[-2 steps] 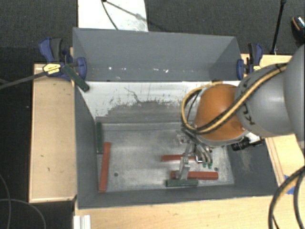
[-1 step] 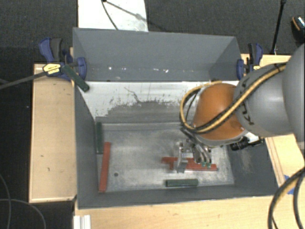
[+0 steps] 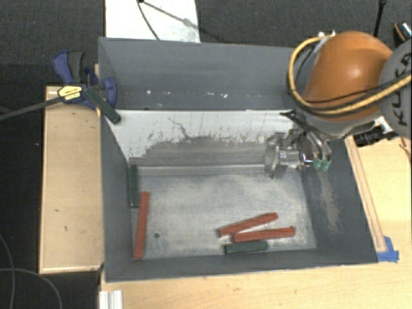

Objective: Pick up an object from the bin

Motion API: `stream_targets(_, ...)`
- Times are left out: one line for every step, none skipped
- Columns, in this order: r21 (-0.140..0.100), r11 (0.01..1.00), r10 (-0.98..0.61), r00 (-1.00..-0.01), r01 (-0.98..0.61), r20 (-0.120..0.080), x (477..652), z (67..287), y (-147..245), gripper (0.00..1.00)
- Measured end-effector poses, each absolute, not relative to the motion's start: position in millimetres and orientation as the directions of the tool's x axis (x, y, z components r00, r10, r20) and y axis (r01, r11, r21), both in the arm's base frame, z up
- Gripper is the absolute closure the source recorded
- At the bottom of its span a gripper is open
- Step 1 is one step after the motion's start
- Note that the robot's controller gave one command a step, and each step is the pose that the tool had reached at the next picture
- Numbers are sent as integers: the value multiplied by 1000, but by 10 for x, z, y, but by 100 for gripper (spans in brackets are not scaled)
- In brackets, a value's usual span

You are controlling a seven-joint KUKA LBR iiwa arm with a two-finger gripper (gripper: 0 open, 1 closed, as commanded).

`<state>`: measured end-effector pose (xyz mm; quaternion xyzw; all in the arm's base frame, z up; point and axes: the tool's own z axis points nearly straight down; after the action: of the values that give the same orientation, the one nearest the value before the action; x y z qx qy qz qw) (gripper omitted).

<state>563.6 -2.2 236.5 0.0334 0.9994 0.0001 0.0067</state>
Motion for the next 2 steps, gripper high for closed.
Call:
stream_targets(3,1000,8,-1000,8,5,5226,1765,618,100)
stream_targets(1,1000,17,-1000,17,-2,5253,1794,576,0)
